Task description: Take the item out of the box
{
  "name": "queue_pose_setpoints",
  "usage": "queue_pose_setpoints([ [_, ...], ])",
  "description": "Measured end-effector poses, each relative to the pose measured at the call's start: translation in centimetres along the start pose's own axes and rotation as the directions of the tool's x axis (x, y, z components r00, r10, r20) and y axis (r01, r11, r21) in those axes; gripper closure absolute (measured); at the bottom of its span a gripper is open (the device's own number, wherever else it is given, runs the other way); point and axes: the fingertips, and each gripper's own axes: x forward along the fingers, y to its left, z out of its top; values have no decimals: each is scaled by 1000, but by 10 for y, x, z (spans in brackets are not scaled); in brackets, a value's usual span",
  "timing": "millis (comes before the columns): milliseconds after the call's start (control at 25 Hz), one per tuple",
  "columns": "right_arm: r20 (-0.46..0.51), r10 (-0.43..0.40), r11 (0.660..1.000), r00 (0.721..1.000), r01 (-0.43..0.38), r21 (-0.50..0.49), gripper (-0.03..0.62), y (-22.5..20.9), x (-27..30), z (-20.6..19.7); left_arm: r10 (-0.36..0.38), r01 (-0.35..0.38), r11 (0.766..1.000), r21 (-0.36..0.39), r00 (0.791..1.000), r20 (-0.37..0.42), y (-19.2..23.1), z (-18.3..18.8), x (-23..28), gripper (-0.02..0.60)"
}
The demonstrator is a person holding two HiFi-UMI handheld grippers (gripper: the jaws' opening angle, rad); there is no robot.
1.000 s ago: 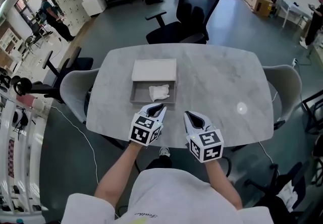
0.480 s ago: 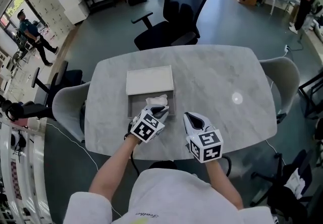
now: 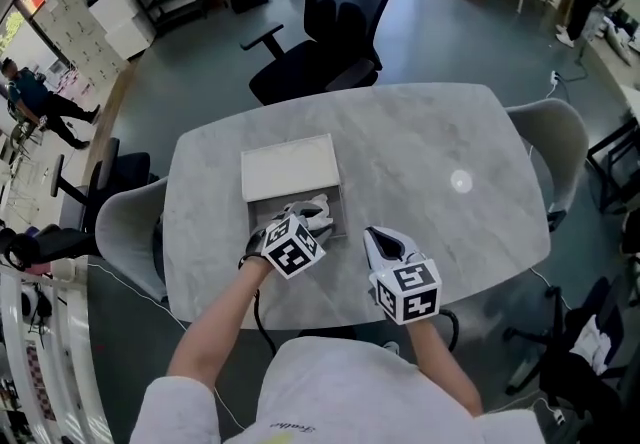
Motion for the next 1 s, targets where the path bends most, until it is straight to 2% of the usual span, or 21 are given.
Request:
queue_pose_setpoints([
  [120, -14, -14, 1000, 1000, 14, 6, 589, -2, 2, -4, -24, 26, 998, 56, 999, -28, 0, -3, 10, 426],
  [360, -35, -45, 999, 998, 46, 23, 589, -9, 4, -11, -45, 53, 991, 122, 996, -72, 1, -9, 28, 395],
  [600, -47, -66, 997, 997, 67, 38, 589, -18, 4, -15, -25, 38, 989, 144, 996, -90, 1, -7, 40, 391],
  [1000, -50, -80, 996, 996, 82, 41, 589, -23, 7, -12, -30, 56, 984, 169, 988, -154, 5, -16, 53, 393],
])
